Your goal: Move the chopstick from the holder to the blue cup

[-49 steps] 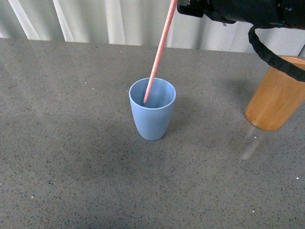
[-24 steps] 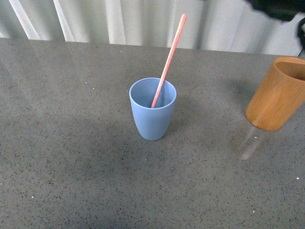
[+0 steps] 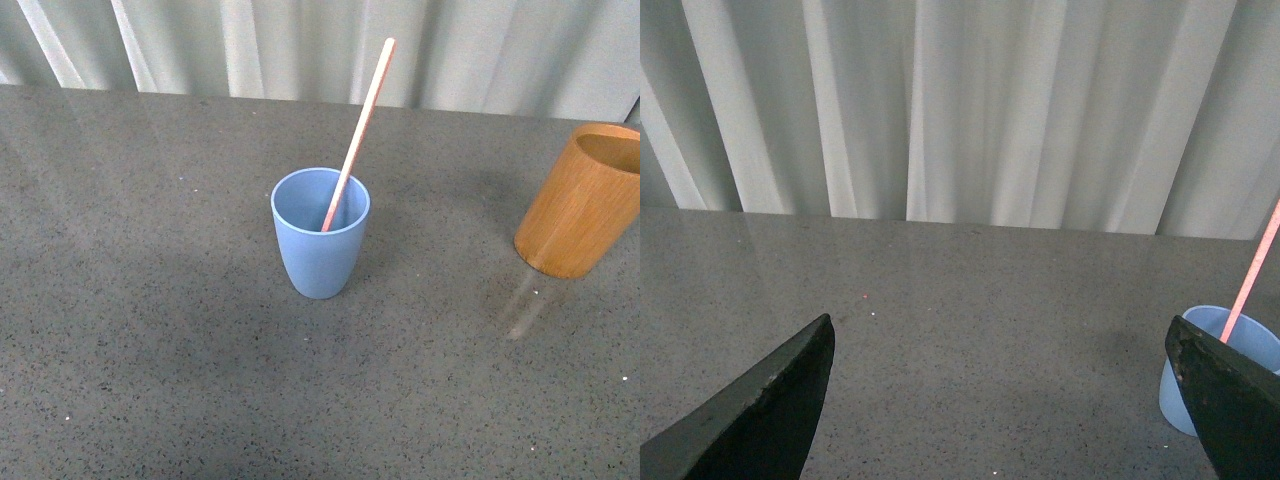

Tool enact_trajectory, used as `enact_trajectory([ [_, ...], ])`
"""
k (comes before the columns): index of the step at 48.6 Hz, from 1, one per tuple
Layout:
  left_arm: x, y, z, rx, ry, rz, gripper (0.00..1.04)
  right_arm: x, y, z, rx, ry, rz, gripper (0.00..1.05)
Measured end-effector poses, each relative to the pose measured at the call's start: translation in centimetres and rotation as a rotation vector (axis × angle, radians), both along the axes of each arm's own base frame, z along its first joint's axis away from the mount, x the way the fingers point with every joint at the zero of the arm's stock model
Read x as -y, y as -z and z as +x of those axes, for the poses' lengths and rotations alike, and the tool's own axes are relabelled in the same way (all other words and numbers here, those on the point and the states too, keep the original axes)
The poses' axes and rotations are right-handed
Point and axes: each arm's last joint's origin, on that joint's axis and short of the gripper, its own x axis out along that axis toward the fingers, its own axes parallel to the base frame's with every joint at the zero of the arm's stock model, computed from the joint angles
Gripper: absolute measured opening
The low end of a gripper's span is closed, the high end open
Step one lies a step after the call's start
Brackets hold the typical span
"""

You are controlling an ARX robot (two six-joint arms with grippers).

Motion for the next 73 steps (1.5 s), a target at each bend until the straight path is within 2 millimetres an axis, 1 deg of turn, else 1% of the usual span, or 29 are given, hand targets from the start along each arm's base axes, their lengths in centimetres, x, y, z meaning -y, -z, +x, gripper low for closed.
enact_trajectory([
  [1, 0.0, 0.0, 0.0, 0.0, 0.0, 0.0, 0.98, 0.8, 0.3, -0.5, -0.014, 0.038, -0.032, 0.95],
  [3, 0.0, 0.0, 0.0, 0.0, 0.0, 0.0, 0.98, 1.5, 0.7, -1.0, -0.028, 0.08, -0.061, 0.95],
  [8, 0.0, 0.0, 0.0, 0.0, 0.001, 0.0, 0.98, 1.8, 0.7, -1.2, -0.022, 0.075, -0.087, 0.94],
  [11, 0.0, 0.0, 0.0, 0.0, 0.0, 0.0, 0.98, 1.8, 1.0, -1.4, 0.04, 0.023, -0.08, 0.85],
  [14, 0.0, 0.0, 0.0, 0.0, -0.001, 0.0, 0.98, 2.0, 1.5, -2.0, 0.074, 0.008, -0.079, 0.75],
  [16, 0.0, 0.0, 0.0, 0.0, -0.001, 0.0, 0.98, 2.3, 2.2, -2.7, 0.082, 0.008, -0.082, 0.64],
  [22, 0.0, 0.0, 0.0, 0.0, 0.0, 0.0, 0.98, 2.9, 3.9, -4.2, 0.071, 0.016, -0.085, 0.37],
  [24, 0.0, 0.0, 0.0, 0.0, 0.0, 0.0, 0.98, 3.3, 4.1, -4.4, 0.071, 0.008, -0.085, 0.32],
  [28, 0.0, 0.0, 0.0, 0.0, 0.0, 0.0, 0.98, 3.8, 4.6, -5.1, 0.076, 0.011, -0.085, 0.18],
  [32, 0.0, 0.0, 0.0, 0.0, -0.002, 0.0, 0.98, 4.0, 4.9, -5.5, 0.076, 0.021, -0.085, 0.07],
  [33, 0.0, 0.0, 0.0, 0.0, -0.002, 0.0, 0.98, 4.0, 5.1, -5.7, 0.077, 0.02, -0.085, 0.02],
  [34, 0.0, 0.0, 0.0, 0.0, -0.002, 0.0, 0.98, 4.0, 5.2, -5.8, 0.077, 0.018, -0.089, 0.01],
  [42, 0.0, 0.0, 0.0, 0.0, 0.0, 0.0, 0.98, 4.0, 6.0, -6.7, 0.073, 0.019, -0.088, 0.01],
  [56, 0.0, 0.0, 0.0, 0.0, 0.0, 0.0, 0.98, 4.0, 6.8, -8.0, 0.076, 0.019, -0.088, 0.01],
  [67, 0.0, 0.0, 0.0, 0.0, 0.0, 0.0, 0.98, 4.0, 7.4, -8.7, 0.09, 0.019, -0.088, 0.01],
  [73, 0.0, 0.0, 0.0, 0.0, 0.0, 0.0, 0.98, 4.0, 7.3, -8.9, 0.099, 0.02, -0.088, 0.01],
])
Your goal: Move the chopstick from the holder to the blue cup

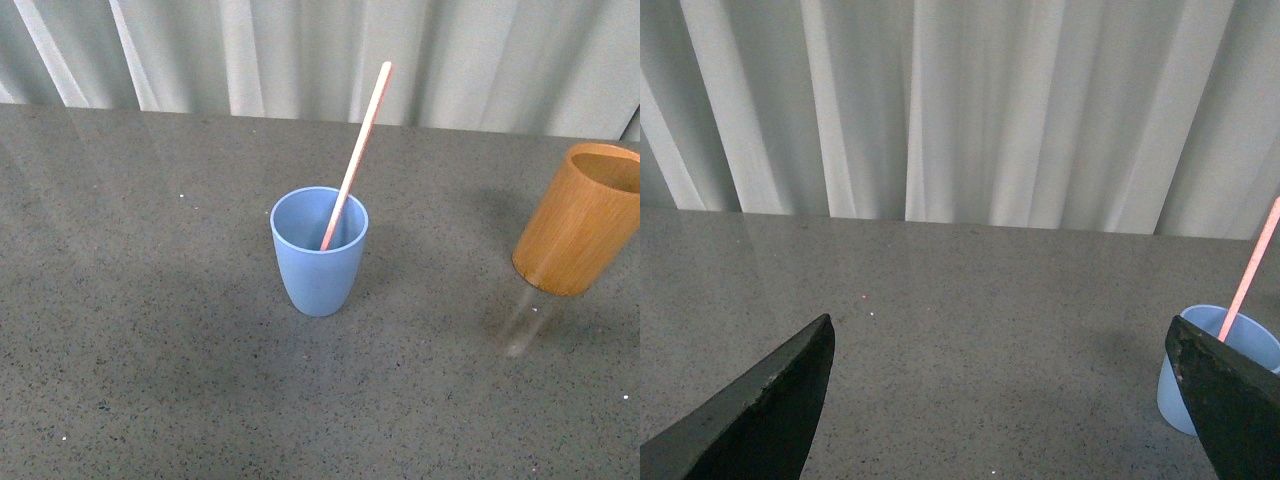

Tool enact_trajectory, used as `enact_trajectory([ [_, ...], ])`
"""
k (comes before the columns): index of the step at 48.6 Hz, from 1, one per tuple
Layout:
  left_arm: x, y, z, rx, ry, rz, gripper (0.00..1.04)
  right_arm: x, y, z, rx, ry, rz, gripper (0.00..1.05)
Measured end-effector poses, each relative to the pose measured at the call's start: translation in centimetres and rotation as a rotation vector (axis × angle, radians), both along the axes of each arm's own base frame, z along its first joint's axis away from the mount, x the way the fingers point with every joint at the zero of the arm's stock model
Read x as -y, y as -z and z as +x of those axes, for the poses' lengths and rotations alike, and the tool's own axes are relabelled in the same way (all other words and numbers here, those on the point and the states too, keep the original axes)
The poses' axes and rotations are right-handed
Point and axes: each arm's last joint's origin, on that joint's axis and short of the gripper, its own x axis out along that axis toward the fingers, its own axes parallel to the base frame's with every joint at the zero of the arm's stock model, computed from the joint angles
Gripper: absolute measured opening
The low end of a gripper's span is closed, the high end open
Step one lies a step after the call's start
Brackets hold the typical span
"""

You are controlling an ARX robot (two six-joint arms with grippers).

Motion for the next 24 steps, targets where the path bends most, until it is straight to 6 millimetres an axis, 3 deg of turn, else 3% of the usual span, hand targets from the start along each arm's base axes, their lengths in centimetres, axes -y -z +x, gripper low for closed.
enact_trajectory([
  [24, 0.0, 0.0, 0.0, 0.0, 0.0, 0.0, 0.98, 0.0, 0.0, -1.1, 0.003, 0.0, 0.0, 0.01],
])
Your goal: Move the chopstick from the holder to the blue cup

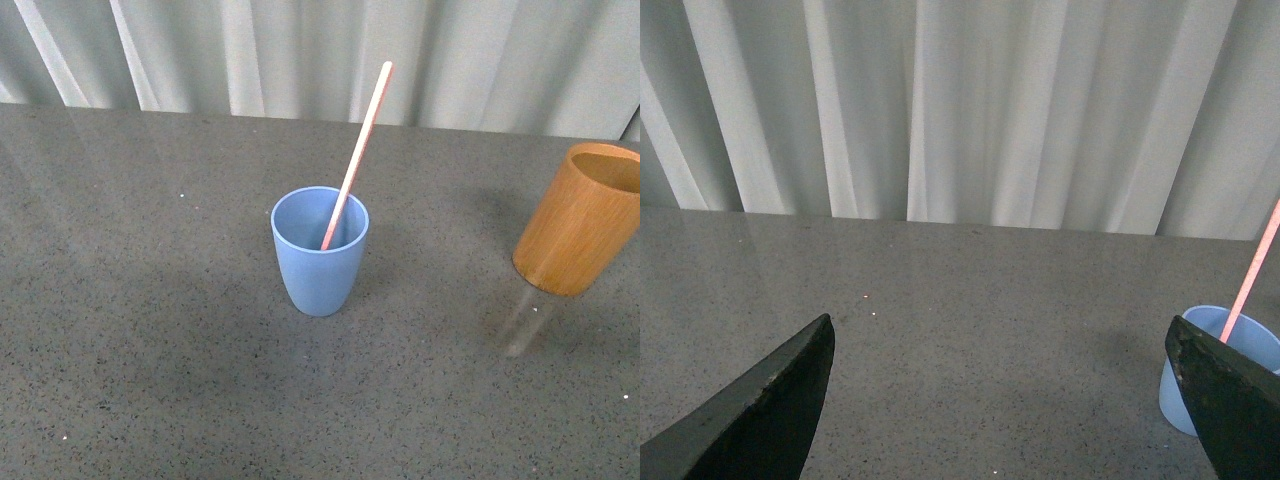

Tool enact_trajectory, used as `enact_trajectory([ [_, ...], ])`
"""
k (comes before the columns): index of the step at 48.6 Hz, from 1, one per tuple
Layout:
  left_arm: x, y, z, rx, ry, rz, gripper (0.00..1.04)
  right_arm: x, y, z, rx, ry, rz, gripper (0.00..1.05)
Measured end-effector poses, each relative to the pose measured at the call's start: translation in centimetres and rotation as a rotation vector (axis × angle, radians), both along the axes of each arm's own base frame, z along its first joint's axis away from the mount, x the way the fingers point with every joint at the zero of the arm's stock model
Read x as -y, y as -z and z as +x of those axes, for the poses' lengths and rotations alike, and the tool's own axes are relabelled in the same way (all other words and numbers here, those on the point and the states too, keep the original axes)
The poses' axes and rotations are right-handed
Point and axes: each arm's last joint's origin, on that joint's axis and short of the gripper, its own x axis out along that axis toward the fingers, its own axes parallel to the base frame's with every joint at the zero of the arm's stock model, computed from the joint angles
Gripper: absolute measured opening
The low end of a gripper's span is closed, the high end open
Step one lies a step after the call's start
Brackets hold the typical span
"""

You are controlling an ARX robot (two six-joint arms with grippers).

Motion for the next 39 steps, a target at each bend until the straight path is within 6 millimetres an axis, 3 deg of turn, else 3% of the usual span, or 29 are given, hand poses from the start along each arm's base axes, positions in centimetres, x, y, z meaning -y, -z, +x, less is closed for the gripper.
enact_trajectory([
  [13, 0.0, 0.0, 0.0, 0.0, -0.001, 0.0, 0.98, 0.0, 0.3, -1.3, -0.008, 0.0, 0.0, 0.01],
  [30, 0.0, 0.0, 0.0, 0.001, 0.0, 0.0, 0.98, 0.0, 0.3, -1.3, -0.005, 0.0, 0.0, 0.01],
  [39, 0.0, 0.0, 0.0, 0.001, 0.0, 0.0, 0.98, 0.0, 0.3, -1.3, -0.005, 0.001, 0.0, 0.25],
])
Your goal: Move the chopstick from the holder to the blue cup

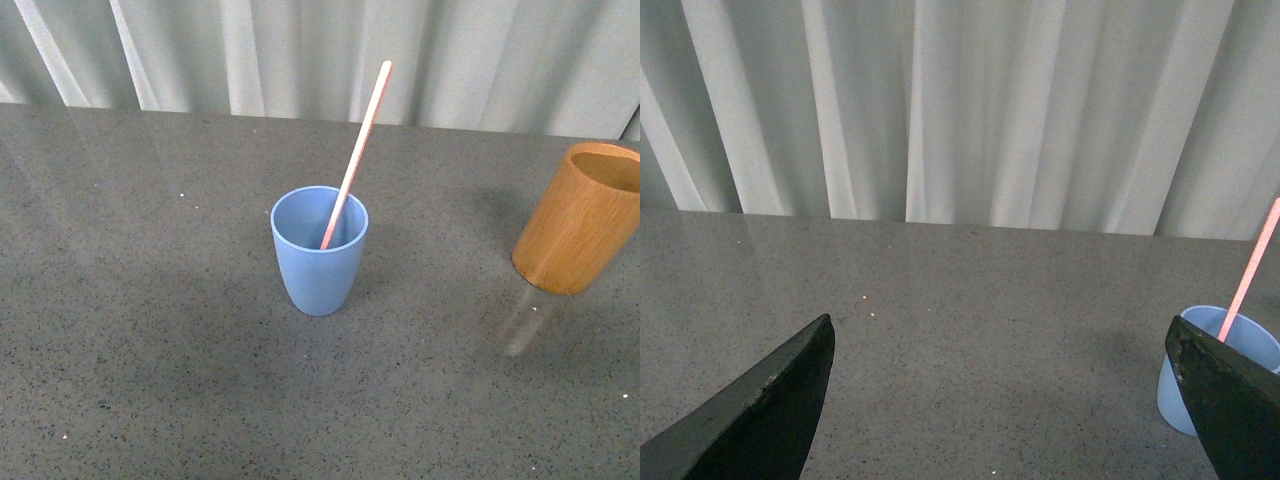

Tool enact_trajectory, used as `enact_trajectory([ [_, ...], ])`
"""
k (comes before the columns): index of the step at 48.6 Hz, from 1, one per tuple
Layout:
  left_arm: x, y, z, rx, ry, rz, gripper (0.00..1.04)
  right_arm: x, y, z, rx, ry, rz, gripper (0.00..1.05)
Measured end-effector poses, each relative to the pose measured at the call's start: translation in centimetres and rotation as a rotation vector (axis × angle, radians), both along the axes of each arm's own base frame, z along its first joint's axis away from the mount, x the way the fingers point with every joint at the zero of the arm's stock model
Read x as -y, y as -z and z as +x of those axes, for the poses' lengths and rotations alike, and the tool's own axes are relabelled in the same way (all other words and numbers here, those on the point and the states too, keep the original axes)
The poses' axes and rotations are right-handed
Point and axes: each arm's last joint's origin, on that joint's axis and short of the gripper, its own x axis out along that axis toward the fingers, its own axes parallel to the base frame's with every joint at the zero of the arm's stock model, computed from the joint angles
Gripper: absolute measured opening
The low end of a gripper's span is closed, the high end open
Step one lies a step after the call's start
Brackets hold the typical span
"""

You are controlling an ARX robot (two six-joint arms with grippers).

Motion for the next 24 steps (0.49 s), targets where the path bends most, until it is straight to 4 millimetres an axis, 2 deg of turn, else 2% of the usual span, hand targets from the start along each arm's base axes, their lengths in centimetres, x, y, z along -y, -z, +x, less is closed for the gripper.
enact_trajectory([
  [6, 0.0, 0.0, 0.0, 0.0, 0.0, 0.0, 0.98, 0.0, 0.0, 0.0, 0.0, 0.0, 0.0, 0.45],
  [17, 0.0, 0.0, 0.0, 0.0, 0.0, 0.0, 0.98, 0.0, 0.0, 0.0, 0.0, 0.0, 0.0, 0.94],
  [18, 0.0, 0.0, 0.0, 0.0, 0.0, 0.0, 0.98, 0.0, 0.0, 0.0, 0.0, 0.0, 0.001, 0.97],
  [24, 0.0, 0.0, 0.0, 0.0, 0.0, 0.0, 0.98, 0.0, 0.0, 0.0, 0.0, 0.0, 0.001, 0.95],
])
